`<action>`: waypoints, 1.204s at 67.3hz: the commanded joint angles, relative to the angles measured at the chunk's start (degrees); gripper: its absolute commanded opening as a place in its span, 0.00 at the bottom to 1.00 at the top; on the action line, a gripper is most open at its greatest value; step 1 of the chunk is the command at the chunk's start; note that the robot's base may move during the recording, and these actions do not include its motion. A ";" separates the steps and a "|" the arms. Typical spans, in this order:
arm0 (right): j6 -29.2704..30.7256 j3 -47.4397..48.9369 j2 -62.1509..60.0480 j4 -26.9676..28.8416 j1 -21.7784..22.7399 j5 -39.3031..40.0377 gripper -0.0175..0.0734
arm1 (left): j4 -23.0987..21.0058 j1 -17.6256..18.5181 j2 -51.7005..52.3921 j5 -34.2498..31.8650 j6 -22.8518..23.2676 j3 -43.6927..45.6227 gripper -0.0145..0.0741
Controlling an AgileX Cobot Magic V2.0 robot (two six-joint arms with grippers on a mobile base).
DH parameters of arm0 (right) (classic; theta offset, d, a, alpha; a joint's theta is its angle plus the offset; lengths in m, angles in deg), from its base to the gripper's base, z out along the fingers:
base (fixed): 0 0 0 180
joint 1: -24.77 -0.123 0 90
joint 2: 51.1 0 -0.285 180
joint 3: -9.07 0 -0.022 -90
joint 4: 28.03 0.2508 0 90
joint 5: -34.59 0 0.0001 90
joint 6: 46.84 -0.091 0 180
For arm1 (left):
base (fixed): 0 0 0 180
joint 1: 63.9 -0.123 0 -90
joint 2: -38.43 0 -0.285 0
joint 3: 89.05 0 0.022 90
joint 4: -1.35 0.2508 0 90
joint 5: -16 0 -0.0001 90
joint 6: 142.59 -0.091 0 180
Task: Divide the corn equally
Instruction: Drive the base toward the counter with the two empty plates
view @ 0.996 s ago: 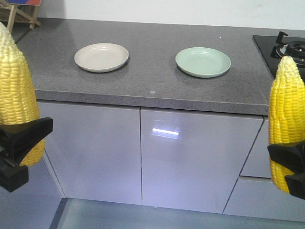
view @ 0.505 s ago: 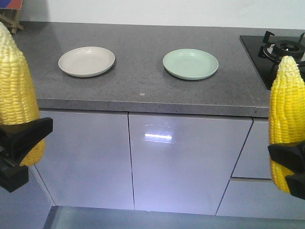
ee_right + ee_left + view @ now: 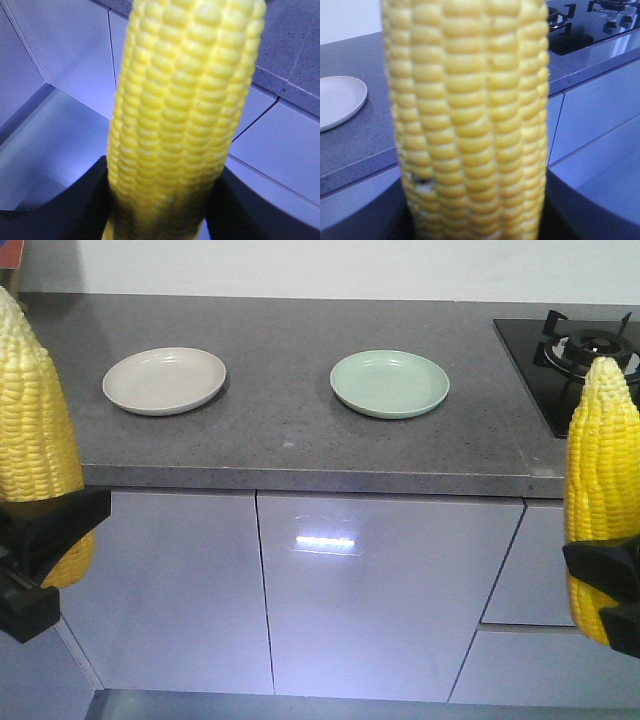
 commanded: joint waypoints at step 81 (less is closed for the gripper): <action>0.51 1.41 -0.40 -0.78 0.14 3.53 0.39 | -0.50 0.23 0.32 -4.34 0.26 1.40 0.46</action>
